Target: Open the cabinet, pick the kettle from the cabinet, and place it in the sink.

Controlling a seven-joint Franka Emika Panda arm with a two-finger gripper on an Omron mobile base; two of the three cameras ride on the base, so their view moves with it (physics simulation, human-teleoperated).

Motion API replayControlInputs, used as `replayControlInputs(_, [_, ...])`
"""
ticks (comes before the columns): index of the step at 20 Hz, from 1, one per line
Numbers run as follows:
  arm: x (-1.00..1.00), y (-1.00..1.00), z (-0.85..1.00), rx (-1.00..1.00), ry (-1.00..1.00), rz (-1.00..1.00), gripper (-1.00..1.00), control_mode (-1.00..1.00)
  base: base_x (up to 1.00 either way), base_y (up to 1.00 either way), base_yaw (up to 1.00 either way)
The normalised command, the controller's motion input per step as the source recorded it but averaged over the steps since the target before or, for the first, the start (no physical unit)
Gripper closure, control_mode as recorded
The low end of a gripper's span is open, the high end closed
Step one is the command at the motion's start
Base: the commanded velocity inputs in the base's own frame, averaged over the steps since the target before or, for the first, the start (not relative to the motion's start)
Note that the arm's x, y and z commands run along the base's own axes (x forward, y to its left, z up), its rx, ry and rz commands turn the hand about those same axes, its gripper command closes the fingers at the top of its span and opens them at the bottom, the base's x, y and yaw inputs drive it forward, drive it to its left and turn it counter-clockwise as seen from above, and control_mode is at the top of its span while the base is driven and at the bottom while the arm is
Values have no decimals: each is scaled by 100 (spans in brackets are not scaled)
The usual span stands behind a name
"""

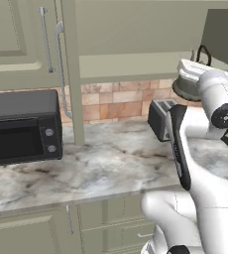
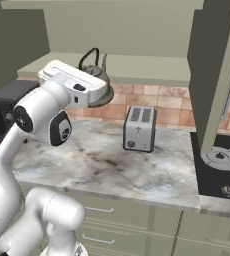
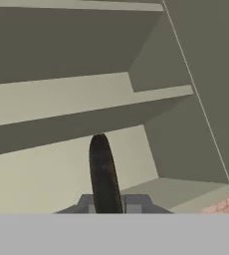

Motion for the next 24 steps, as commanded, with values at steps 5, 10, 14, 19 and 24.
replayControlInputs(5, [-73, 1, -11, 0, -1, -11, 100, -100, 0, 0, 0])
replayControlInputs(10, [-63, 4, -13, 0, 0, -13, 100, -100, 0, 0, 0])
replayControlInputs(14, [-48, 5, -16, 0, 0, -14, 100, -100, 0, 0, 0])
replayControlInputs(19, [-29, 3, -27, 0, 0, -11, 100, -100, 0, 0, 0])
replayControlInputs(24, [-15, 0, -34, 0, 2, -6, 100, -100, 0, 0, 0])
